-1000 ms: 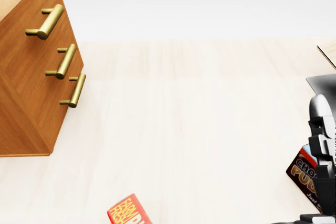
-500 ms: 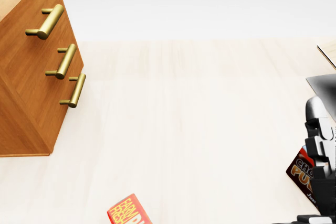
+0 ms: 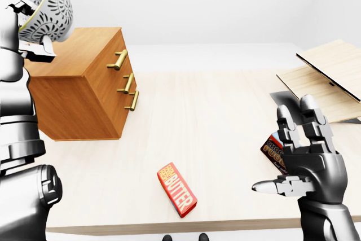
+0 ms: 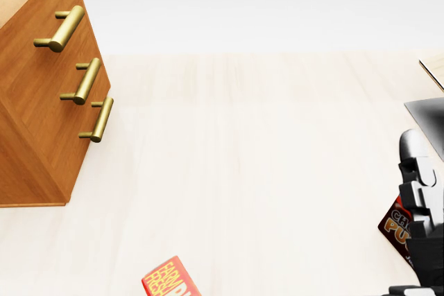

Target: Close the top drawer of the cabinet and put the bowl on top of it.

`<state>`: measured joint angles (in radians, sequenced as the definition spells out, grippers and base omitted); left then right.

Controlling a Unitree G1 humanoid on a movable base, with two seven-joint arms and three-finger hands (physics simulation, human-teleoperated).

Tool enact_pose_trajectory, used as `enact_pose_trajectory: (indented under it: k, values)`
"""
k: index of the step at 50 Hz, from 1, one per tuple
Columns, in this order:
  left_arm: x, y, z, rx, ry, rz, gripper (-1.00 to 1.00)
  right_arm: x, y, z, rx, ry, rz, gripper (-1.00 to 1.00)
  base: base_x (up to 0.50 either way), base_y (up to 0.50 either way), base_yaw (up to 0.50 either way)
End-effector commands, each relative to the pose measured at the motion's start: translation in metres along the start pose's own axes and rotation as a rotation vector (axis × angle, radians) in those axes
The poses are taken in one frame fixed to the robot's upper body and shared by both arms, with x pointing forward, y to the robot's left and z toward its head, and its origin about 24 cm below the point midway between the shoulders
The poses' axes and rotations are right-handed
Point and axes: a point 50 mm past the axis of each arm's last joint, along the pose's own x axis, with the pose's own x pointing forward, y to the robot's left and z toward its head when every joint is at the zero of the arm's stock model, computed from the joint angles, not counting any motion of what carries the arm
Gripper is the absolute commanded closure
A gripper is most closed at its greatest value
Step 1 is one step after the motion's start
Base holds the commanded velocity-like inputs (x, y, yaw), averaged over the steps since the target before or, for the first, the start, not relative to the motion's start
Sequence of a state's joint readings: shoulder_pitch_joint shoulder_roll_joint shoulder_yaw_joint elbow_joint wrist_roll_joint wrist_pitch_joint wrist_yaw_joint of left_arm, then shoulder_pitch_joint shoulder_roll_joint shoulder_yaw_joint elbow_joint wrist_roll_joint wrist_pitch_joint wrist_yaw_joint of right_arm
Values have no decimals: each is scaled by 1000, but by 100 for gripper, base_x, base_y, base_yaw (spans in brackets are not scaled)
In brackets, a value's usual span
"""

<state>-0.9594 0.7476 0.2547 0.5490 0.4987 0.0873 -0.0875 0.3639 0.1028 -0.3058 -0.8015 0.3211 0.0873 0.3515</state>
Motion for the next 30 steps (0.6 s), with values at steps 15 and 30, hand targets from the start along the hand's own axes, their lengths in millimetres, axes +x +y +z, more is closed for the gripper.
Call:
enact_pose_trajectory:
  k: [15, 30]
  values:
    - [26, 9, -5, -60, 147, 71, 100, 0, 1, -4, 3, 18, 12, -100, 0, 0, 0]
    - [25, -13, -11, -28, 189, 16, 100, -1, 1, -3, 3, 15, 16, -100, 0, 0, 0]
